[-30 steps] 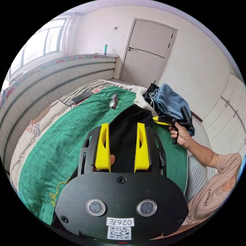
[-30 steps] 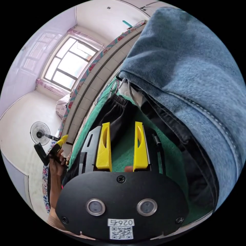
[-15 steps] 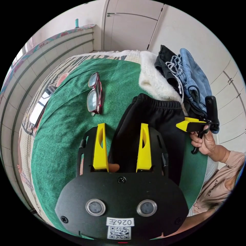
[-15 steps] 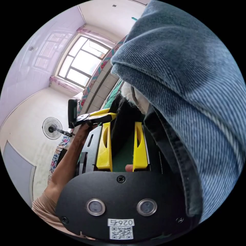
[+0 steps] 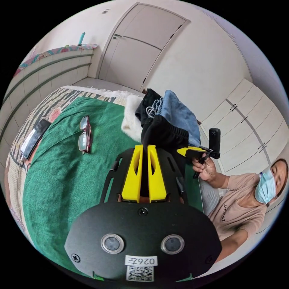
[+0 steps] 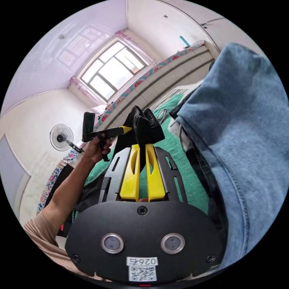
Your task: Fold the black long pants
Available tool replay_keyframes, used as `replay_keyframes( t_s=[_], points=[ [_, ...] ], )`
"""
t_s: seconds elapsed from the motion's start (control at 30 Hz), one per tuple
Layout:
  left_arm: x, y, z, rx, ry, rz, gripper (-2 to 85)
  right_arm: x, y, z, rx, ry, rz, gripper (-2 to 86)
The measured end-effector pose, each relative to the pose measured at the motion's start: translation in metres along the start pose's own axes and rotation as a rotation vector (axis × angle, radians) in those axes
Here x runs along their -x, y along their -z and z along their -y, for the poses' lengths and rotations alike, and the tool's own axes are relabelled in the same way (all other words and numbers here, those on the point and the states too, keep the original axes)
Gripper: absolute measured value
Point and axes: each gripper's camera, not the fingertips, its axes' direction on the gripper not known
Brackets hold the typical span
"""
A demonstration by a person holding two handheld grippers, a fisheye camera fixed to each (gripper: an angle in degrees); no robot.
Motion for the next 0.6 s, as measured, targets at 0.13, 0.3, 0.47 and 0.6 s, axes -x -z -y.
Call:
replay_keyframes(
  t_s=[0.13,0.3,0.47,0.6],
  points=[
    [-0.044,-0.016,0.020,0.001,-0.101,-0.014,0.8,0.009,0.055,-0.012,-0.001,0.056,-0.054,-1.1],
    [-0.070,-0.036,0.044,0.060,-0.196,-0.056,0.8,0.018,0.119,-0.039,-0.078,0.077,-0.003,-1.1],
    [-0.070,0.004,0.028,-0.036,-0.231,-0.103,0.9,0.080,0.136,-0.060,-0.211,0.223,0.058,-1.1],
    [-0.056,0.059,-0.011,-0.132,-0.223,-0.119,0.9,0.139,0.118,-0.072,-0.242,0.364,0.086,-1.0]
  ],
)
